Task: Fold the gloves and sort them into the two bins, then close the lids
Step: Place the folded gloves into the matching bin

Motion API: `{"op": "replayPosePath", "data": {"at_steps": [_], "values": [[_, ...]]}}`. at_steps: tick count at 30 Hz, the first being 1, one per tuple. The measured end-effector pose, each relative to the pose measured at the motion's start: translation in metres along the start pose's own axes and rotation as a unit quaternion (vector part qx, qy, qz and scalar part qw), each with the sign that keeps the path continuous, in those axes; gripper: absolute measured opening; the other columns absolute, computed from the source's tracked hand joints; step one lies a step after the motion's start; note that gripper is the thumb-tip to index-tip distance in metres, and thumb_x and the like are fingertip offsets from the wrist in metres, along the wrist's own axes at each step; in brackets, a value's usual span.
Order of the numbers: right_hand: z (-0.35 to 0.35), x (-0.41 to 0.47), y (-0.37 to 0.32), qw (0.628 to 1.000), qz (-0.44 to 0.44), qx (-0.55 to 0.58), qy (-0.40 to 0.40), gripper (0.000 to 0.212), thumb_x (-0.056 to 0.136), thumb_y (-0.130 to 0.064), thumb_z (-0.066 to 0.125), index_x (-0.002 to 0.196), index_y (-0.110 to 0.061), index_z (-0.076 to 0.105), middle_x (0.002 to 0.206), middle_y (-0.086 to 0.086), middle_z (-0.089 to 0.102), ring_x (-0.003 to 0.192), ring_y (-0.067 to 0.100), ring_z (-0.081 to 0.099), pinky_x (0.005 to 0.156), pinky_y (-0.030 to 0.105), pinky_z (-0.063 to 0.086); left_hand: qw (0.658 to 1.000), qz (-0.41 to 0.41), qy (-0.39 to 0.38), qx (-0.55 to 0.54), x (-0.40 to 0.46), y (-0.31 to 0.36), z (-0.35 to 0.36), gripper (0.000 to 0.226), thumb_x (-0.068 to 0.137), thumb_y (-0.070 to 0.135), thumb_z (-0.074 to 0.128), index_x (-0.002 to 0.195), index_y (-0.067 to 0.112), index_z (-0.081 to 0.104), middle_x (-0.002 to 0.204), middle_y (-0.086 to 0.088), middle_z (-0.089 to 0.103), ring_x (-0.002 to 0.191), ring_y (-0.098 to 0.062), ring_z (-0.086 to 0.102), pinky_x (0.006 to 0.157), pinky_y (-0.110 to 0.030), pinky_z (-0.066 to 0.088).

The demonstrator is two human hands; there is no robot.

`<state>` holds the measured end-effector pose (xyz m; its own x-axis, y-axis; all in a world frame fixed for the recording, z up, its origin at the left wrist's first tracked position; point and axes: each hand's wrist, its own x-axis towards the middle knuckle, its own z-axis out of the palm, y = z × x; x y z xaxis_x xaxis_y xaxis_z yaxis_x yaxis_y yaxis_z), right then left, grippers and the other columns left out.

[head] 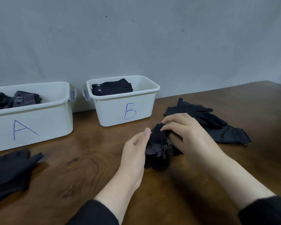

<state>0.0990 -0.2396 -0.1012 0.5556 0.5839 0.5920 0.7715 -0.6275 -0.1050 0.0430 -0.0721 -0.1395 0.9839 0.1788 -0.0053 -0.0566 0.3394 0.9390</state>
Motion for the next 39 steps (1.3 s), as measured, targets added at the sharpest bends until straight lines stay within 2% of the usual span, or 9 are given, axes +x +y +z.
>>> {"op": "replayPosePath", "data": {"at_steps": [3, 6, 17, 22, 27, 30, 32, 35, 39], "values": [[-0.033, 0.028, -0.016, 0.993, 0.09, 0.076, -0.012, 0.015, 0.097, -0.018, 0.063, 0.104, -0.028, 0.072, 0.095, -0.016, 0.07, 0.092, 0.011, 0.063, 0.082, 0.039, 0.053, 0.995, 0.074, -0.031, 0.06, -0.005, 0.004, -0.008, 0.047, 0.083, 0.061, 0.054, 0.108, 0.028, 0.074, 0.11, 0.007, 0.075, 0.107, -0.008, 0.067, 0.091, -0.021, 0.051], [-0.065, 0.058, -0.026, 0.979, 0.15, 0.126, -0.06, 0.011, 0.097, -0.029, 0.064, 0.095, -0.038, 0.07, 0.068, -0.006, 0.066, 0.063, 0.013, 0.058, 0.062, 0.026, 0.046, 0.99, 0.09, -0.037, 0.104, -0.006, 0.005, -0.012, 0.015, 0.097, 0.029, 0.063, 0.103, 0.023, 0.076, 0.102, 0.004, 0.075, 0.098, -0.011, 0.068, 0.085, -0.02, 0.051], [-0.106, 0.122, -0.049, 0.964, 0.194, 0.177, -0.05, 0.007, 0.097, -0.025, 0.066, 0.094, -0.022, 0.072, 0.08, 0.002, 0.074, 0.062, 0.018, 0.062, 0.063, 0.041, 0.055, 0.978, 0.13, 0.059, 0.154, -0.011, 0.018, -0.049, 0.026, 0.102, 0.019, 0.051, 0.094, 0.022, 0.076, 0.097, 0.009, 0.075, 0.098, -0.007, 0.067, 0.096, -0.036, 0.053], [-0.077, 0.141, -0.061, 0.925, 0.224, 0.26, -0.164, 0.01, 0.097, -0.02, 0.066, 0.095, -0.014, 0.073, 0.075, 0.005, 0.072, 0.066, 0.023, 0.064, 0.052, 0.032, 0.049, 0.931, 0.162, 0.064, 0.32, -0.033, 0.032, -0.106, 0.023, 0.101, 0.029, 0.053, 0.089, 0.027, 0.073, 0.087, 0.016, 0.071, 0.087, -0.004, 0.063, 0.079, -0.018, 0.049], [-0.02, 0.162, -0.091, 0.922, 0.213, 0.292, -0.137, 0.006, 0.099, -0.02, 0.064, 0.096, -0.019, 0.07, 0.09, 0.01, 0.067, 0.077, 0.024, 0.072, 0.068, 0.032, 0.063, 0.884, 0.192, 0.103, 0.413, -0.054, 0.044, -0.166, 0.025, 0.1, 0.035, 0.054, 0.08, 0.033, 0.069, 0.086, 0.017, 0.069, 0.086, -0.009, 0.063, 0.078, -0.026, 0.05], [-0.002, 0.164, -0.111, 0.928, 0.189, 0.319, -0.013, 0.013, 0.099, -0.022, 0.063, 0.091, -0.03, 0.068, 0.084, -0.01, 0.073, 0.077, 0.017, 0.075, 0.087, 0.041, 0.06, 0.866, 0.229, 0.146, 0.421, -0.062, 0.053, -0.186, 0.026, 0.1, 0.038, 0.051, 0.077, 0.04, 0.063, 0.082, 0.014, 0.068, 0.084, -0.012, 0.064, 0.076, -0.027, 0.049], [0.009, 0.141, -0.128, 0.936, 0.146, 0.319, 0.028, 0.023, 0.098, -0.018, 0.064, 0.088, -0.039, 0.068, 0.081, -0.021, 0.071, 0.077, 0.004, 0.071, 0.088, 0.027, 0.057, 0.855, 0.257, 0.181, 0.413, -0.065, 0.058, -0.193, 0.029, 0.101, 0.039, 0.048, 0.076, 0.038, 0.063, 0.08, 0.012, 0.068, 0.082, -0.013, 0.064, 0.074, -0.023, 0.048], [0.045, 0.073, -0.144, 0.961, 0.085, 0.25, -0.088, 0.021, 0.095, -0.024, 0.067, 0.105, -0.042, 0.066, 0.101, -0.037, 0.064, 0.097, -0.014, 0.058, 0.086, 0.006, 0.043, 0.855, 0.258, 0.231, 0.386, -0.064, 0.061, -0.198, 0.03, 0.101, 0.037, 0.049, 0.082, 0.026, 0.069, 0.078, 0.013, 0.068, 0.081, -0.011, 0.064, 0.072, -0.018, 0.047], [0.097, 0.002, -0.138, 0.955, 0.028, 0.162, -0.247, 0.043, 0.094, -0.056, 0.054, 0.136, -0.044, 0.055, 0.141, -0.04, 0.038, 0.131, -0.03, 0.016, 0.122, 0.026, 0.02, 0.868, 0.194, 0.243, 0.388, -0.057, 0.058, -0.196, 0.022, 0.099, 0.038, 0.048, 0.102, 0.03, 0.068, 0.085, 0.018, 0.068, 0.087, 0.0, 0.063, 0.077, -0.013, 0.048]]}}
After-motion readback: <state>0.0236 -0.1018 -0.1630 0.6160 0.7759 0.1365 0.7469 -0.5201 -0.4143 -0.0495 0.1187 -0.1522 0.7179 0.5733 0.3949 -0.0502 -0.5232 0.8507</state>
